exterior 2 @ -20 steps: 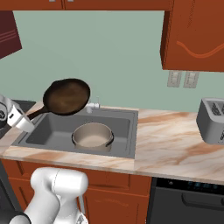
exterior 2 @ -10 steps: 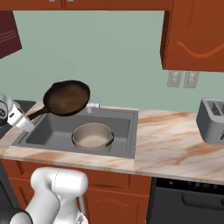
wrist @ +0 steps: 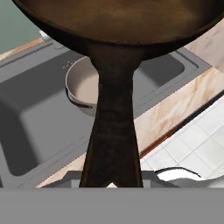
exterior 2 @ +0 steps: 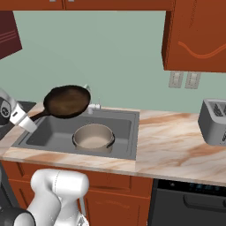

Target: Move the pot and pan from the stove into the sink.

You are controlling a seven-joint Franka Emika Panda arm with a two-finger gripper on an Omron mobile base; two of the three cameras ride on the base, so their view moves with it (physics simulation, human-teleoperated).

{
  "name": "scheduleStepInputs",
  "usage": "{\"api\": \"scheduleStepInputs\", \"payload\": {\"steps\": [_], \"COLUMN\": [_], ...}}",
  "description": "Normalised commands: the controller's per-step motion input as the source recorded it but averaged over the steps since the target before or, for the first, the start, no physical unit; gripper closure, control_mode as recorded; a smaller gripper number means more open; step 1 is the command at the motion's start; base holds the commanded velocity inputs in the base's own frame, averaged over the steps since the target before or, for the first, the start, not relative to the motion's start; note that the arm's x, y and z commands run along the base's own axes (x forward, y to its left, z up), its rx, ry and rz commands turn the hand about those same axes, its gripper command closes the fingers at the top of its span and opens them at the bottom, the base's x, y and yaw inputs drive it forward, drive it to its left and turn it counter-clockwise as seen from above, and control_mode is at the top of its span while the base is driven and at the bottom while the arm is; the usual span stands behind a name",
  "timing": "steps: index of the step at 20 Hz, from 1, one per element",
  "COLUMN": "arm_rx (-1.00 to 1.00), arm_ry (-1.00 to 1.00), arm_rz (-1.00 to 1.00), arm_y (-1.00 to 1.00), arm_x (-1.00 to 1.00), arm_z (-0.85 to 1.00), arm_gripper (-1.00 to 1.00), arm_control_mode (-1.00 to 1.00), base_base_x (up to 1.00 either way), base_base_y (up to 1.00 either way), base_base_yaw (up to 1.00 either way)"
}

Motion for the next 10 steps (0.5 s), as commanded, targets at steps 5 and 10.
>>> {"api": "scheduleStepInputs", "payload": {"steps": [5,10], "arm_rx": [0.00,-0.02], "arm_ry": [0.08,0.08], "arm_rz": [0.08,0.09], "arm_y": [0.00,0.00], "arm_x": [-0.15,-0.23], "arm_z": [0.00,0.00], "arm_gripper": [1.00,1.00], "arm_control_mode": [-1.00,-1.00], "base_base_x": [0.00,0.00], "base_base_y": [0.00,0.00], "base_base_yaw": [0.00,0.00]}}
